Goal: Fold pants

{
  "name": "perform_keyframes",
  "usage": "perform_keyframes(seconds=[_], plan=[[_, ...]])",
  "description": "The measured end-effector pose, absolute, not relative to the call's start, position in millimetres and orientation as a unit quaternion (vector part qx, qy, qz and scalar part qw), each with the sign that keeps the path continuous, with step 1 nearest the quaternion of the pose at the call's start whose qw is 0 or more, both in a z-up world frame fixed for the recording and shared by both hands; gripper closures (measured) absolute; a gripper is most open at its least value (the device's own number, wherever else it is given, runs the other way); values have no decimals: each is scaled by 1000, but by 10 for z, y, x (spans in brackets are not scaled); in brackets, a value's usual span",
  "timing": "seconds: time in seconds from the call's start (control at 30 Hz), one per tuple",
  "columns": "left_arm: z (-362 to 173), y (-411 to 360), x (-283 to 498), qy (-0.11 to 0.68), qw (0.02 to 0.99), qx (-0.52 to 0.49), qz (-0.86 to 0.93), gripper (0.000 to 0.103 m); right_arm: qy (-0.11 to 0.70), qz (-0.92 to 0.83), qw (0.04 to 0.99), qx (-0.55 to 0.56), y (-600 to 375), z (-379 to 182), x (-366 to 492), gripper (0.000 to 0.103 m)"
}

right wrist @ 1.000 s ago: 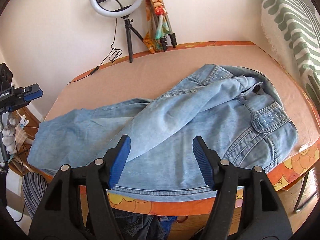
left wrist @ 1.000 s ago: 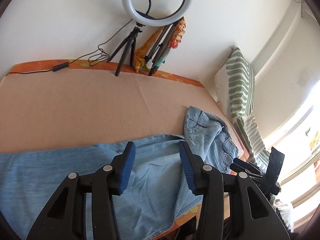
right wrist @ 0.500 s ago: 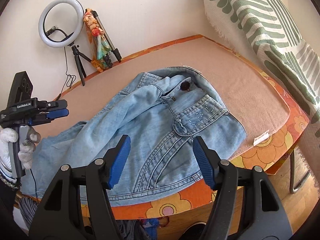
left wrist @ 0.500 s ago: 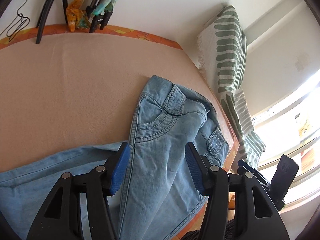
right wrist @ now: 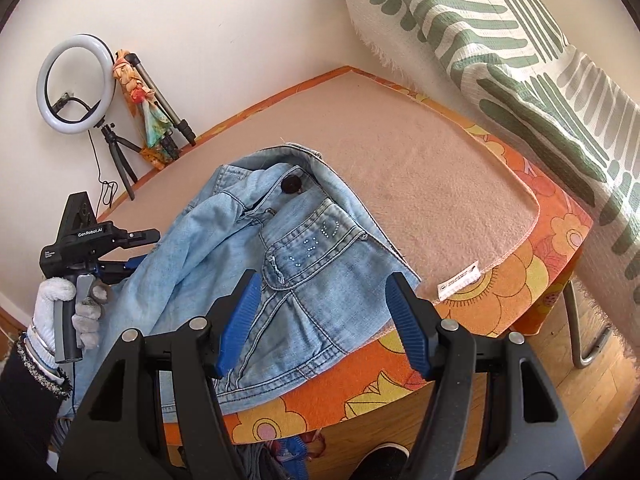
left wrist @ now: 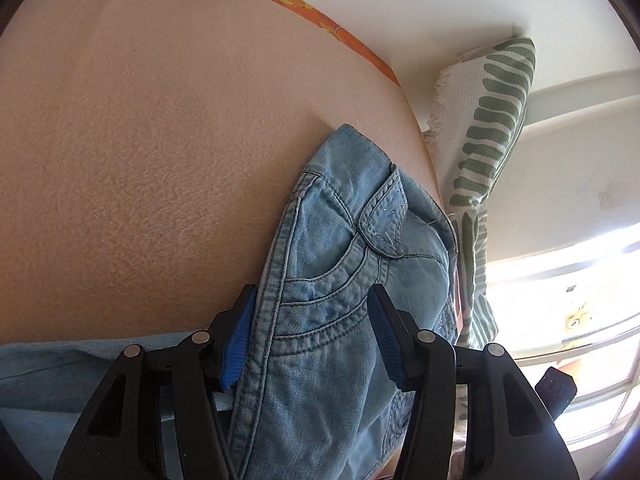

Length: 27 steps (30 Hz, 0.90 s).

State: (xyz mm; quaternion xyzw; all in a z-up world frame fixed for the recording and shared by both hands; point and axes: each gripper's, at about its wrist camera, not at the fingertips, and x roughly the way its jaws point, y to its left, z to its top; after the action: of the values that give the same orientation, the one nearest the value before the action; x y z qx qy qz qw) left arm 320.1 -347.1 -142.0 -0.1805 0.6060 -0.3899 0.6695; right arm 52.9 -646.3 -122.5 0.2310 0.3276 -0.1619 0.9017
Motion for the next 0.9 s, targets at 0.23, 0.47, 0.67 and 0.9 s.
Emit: perform_keyframes(seconds=[0.23, 0.47, 0.67, 0.9], plan=[[-1185, -3503, 3082, 542, 712, -160, -417, 86, 325, -167, 904, 223, -6432, -1194, 571, 36], [-728, -3656, 2769, 485, 723, -125, -475, 87, 316, -172, 907, 219, -6411, -1133, 573, 36], [-518, -3850, 2198, 453, 719, -52, -525, 90, 281, -190, 905, 258, -6636, -1019, 413, 36], [-640, -4118, 1636, 443, 694, 30, -566, 98, 232, -156, 895, 348, -6941, -1023, 215, 36]])
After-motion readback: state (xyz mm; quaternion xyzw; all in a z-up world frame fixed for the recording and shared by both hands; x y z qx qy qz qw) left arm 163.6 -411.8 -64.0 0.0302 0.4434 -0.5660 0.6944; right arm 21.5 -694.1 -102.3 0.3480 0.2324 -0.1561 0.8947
